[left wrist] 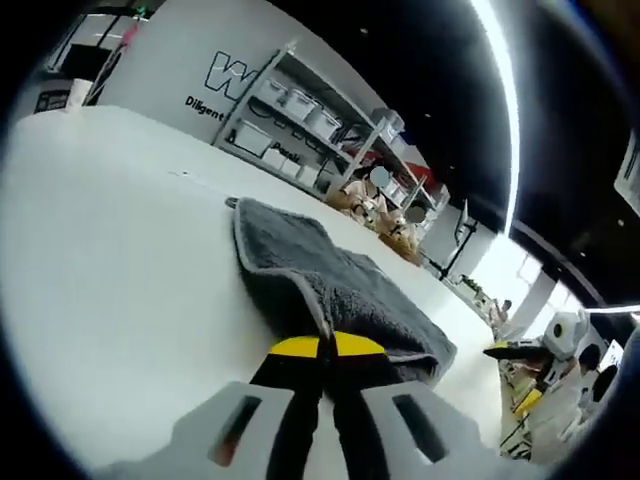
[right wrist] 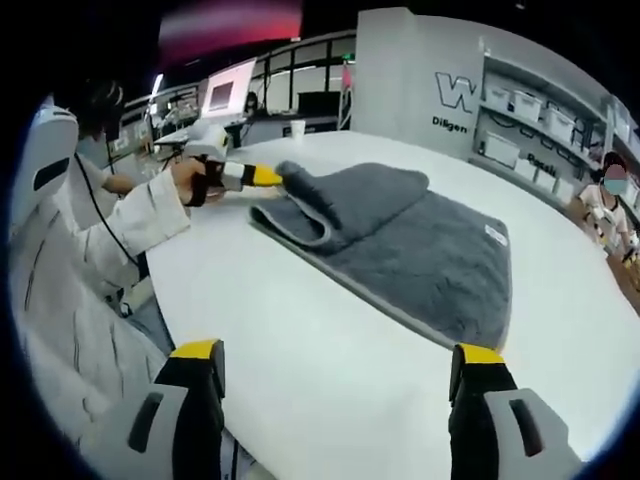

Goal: Open the folded towel by lifting each exposed corner and separating the folded layers until the towel lies flat within the target outline without major curled edges

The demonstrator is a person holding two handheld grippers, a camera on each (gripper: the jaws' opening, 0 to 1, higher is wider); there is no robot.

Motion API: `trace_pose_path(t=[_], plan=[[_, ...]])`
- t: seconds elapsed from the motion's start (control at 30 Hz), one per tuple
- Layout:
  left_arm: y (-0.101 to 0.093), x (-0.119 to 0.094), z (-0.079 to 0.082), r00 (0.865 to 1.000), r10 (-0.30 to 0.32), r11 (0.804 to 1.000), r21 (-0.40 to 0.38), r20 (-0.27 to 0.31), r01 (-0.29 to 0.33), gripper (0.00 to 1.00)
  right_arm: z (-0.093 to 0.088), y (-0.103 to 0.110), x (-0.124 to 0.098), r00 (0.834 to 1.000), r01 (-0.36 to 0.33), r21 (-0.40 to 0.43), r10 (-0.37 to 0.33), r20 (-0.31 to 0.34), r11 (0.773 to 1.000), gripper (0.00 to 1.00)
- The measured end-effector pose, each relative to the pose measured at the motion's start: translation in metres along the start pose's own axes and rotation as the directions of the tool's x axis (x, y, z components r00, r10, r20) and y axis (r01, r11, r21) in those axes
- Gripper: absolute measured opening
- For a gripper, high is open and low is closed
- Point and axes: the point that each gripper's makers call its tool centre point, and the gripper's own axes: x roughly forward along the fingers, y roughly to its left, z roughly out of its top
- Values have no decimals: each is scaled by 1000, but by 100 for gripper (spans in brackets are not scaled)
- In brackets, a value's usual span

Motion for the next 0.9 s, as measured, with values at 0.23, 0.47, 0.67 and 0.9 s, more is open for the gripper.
trace_pose_path(t=[0.23, 0.47, 0.67, 0.9], plan=[[-6, -5, 5, 1000, -13, 999, -31, 22, 14, 1, -1, 1, 0, 1000, -1, 0, 1, -2, 1000, 92], [-20, -10, 11, 999, -44, 999, -12, 30, 45, 1, -1, 1, 1, 1000, -1, 2, 1, -2, 1000, 92], [-22, -16, 14, 999, -46, 999, -1, 29, 46, 1, -1, 1, 1, 1000, -3, -2, 3, -4, 1000, 92], [-20, -21, 19, 998, -39, 999, 4, 40, 39, 1, -3, 1, 1, 1000, -2, 0, 2, -9, 1000, 92]])
